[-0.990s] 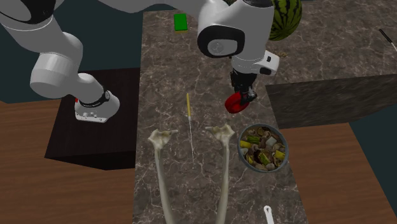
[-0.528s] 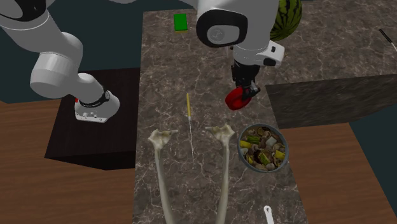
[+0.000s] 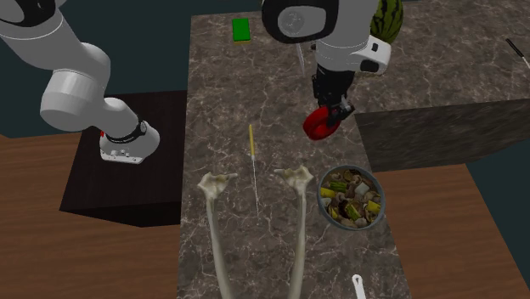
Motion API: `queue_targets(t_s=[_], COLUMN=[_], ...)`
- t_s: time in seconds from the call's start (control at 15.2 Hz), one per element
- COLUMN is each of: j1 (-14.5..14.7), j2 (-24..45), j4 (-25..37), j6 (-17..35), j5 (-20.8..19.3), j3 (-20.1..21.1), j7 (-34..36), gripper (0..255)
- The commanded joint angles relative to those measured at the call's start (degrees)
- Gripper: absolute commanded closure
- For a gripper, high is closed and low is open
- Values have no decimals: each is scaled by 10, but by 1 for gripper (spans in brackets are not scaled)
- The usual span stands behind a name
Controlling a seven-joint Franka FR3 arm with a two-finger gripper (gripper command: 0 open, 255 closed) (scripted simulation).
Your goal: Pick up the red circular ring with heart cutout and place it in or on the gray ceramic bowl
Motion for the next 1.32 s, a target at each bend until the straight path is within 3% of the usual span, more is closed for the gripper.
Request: queue_targets(t_s=[0.0,0.26,0.59,0.99,1.19,1.25], j1=[0,0,-40,-98,-135,-134], j2=[-2,-4,61,168,256,251], j4=[15,36,133,304,452,437], j6=[-16,-40,-65,-121,-177,-167], j5=[1,2,24,55,73,72], j3=[0,0,-17,-29,-31,-31], j7=[-3,-6,-70,-140,-174,-173], gripper=[255,255,255,255,255,255])
